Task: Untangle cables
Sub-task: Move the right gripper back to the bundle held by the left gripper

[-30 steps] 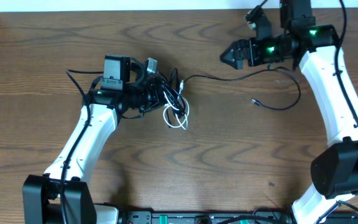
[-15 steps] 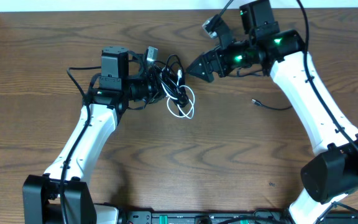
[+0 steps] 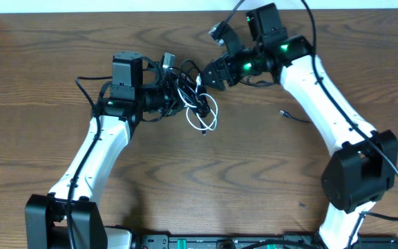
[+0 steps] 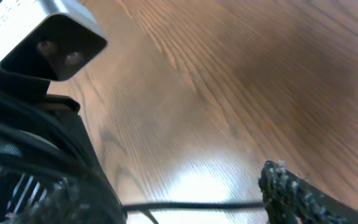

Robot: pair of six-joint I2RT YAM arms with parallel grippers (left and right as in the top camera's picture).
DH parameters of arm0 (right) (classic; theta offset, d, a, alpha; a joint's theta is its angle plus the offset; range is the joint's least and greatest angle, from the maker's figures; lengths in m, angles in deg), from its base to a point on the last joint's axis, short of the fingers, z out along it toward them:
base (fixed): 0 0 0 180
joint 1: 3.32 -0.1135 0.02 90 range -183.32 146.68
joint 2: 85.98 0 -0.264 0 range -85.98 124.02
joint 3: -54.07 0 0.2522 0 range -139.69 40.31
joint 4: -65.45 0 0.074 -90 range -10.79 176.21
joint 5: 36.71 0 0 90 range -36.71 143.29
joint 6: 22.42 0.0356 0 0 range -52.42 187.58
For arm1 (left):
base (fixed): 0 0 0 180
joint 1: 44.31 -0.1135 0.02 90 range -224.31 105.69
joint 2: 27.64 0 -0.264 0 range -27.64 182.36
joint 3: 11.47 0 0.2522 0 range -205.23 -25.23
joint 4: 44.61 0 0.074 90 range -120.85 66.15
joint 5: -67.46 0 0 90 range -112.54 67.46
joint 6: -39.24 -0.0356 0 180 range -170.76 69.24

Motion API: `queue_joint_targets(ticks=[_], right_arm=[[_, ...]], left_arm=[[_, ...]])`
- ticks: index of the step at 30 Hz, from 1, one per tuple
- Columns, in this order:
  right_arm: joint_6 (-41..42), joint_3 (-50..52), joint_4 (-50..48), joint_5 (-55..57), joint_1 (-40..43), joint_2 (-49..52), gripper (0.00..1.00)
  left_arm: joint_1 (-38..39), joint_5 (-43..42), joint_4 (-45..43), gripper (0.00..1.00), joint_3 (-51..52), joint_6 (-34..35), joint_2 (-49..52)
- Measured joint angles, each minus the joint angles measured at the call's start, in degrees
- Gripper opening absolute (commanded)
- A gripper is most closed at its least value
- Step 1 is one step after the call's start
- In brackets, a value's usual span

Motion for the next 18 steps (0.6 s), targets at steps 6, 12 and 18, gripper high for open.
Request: queue_joint_targets(ticks=[6,12,18], right_arm=[[4.9,0.0,-6.4,3.7,-1.6,1.6,0.39],[11.4,0.0,-8.0,11.0,-1.9,2.1,0.06],[16.0,0.0,-4.9,19.0,-1.9,3.8,0.01]], left_arm=[[-0.2,0.3,0.0,0.08,0.0,0.3,0.0],[-0.2,0.9,-0.1,0.07,0.0,0.5,0.0],[-0.2,1.7,-0.1,0.07,0.0,-0.2,0.1]])
